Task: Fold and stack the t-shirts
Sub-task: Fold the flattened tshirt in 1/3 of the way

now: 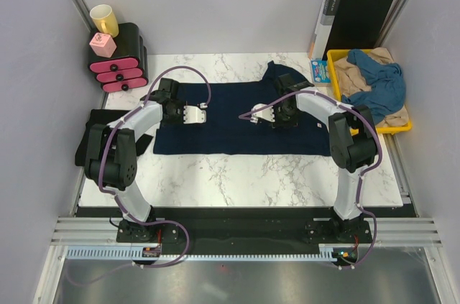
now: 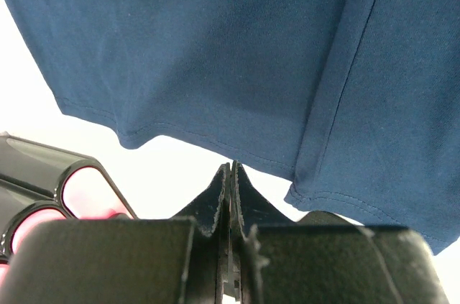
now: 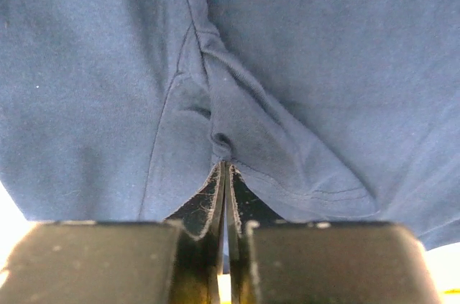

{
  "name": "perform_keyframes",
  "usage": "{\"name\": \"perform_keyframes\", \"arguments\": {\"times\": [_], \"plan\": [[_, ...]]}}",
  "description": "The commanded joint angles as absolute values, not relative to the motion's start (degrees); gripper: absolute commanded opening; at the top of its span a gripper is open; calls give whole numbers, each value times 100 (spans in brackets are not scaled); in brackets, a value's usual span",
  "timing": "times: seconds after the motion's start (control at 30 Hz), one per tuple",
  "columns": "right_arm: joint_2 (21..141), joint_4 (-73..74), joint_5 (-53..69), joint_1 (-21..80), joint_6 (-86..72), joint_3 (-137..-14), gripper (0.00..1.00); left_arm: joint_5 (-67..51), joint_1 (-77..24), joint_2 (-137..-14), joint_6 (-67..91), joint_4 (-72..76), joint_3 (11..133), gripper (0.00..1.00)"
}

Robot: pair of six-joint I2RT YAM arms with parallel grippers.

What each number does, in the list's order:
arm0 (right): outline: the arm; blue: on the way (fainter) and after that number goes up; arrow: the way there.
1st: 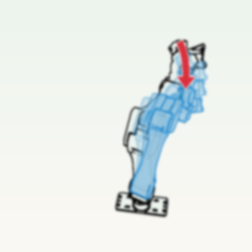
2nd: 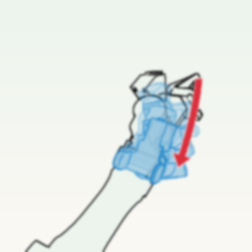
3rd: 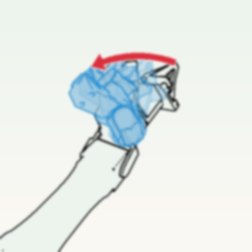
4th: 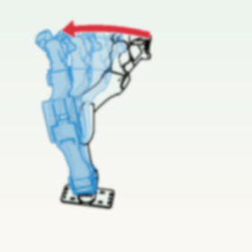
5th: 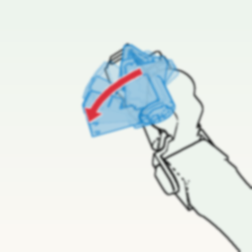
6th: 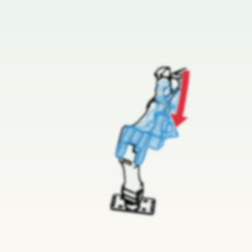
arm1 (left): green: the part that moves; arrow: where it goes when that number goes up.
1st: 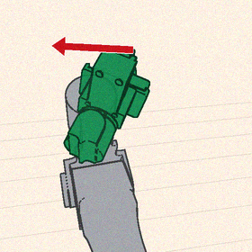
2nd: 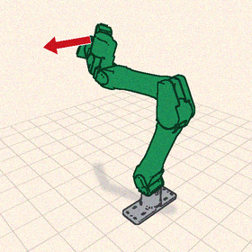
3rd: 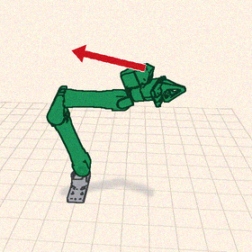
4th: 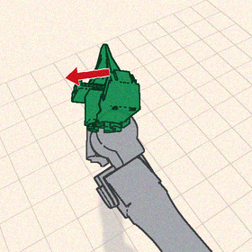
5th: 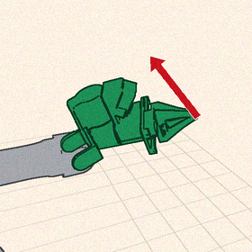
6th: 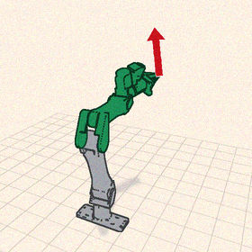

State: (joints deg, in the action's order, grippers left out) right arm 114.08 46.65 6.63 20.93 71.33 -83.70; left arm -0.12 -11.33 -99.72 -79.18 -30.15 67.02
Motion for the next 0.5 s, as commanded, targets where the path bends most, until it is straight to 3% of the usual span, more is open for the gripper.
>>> {"name": "perform_keyframes", "arguments": {"times": [0.0,0.47], "plan": [[11320,4535,615,2153,7163,-8437,0,-79,-1125,-9826,-7708,-2944,6750,2],[11338,4526,396,2268,7471,-9193,0,-123,-1125,-9835,-7567,-2953,6715,2]]}}
